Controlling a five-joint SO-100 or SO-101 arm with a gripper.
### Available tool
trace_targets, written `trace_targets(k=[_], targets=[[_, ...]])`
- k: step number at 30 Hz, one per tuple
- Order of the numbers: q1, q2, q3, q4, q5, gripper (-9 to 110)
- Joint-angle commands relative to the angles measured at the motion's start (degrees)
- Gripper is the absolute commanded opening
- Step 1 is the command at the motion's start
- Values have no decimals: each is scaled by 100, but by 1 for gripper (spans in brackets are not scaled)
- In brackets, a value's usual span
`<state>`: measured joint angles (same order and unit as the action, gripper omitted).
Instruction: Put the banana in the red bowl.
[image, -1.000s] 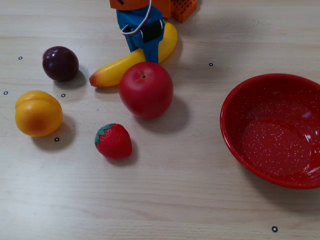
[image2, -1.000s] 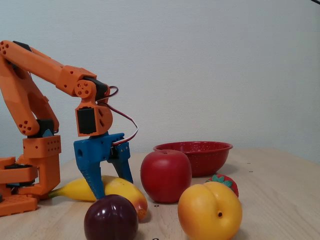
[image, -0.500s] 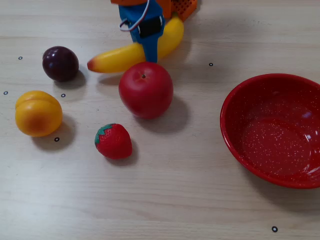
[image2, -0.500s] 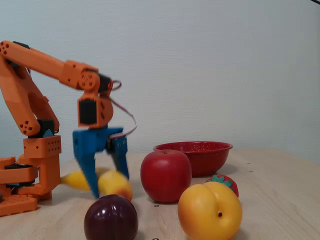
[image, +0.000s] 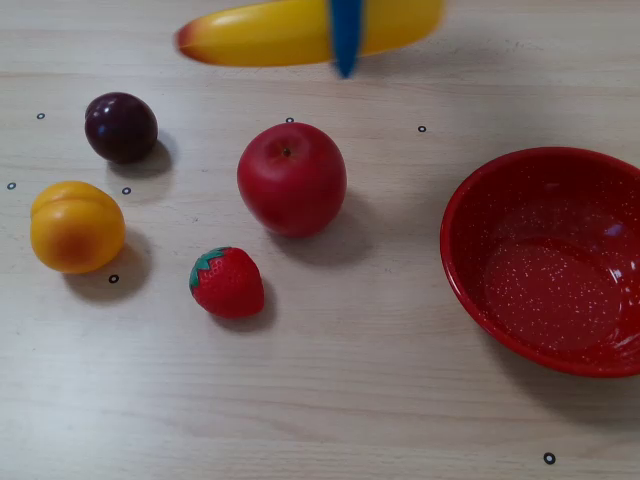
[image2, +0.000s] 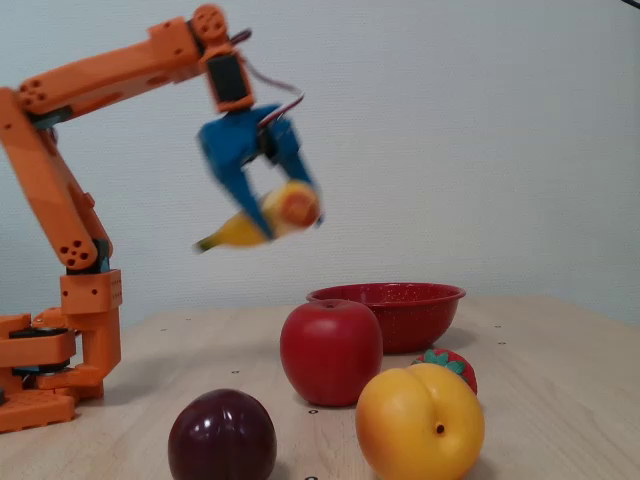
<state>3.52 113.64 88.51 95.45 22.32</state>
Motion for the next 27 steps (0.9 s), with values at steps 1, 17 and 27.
trace_targets(k=[1,17,27], targets=[[791,-229,-1362,-114,-817,0],[2839,-4263,-4509,-1635,-2391,0],[2514,-5063,-4623,-2522,-2206,0]])
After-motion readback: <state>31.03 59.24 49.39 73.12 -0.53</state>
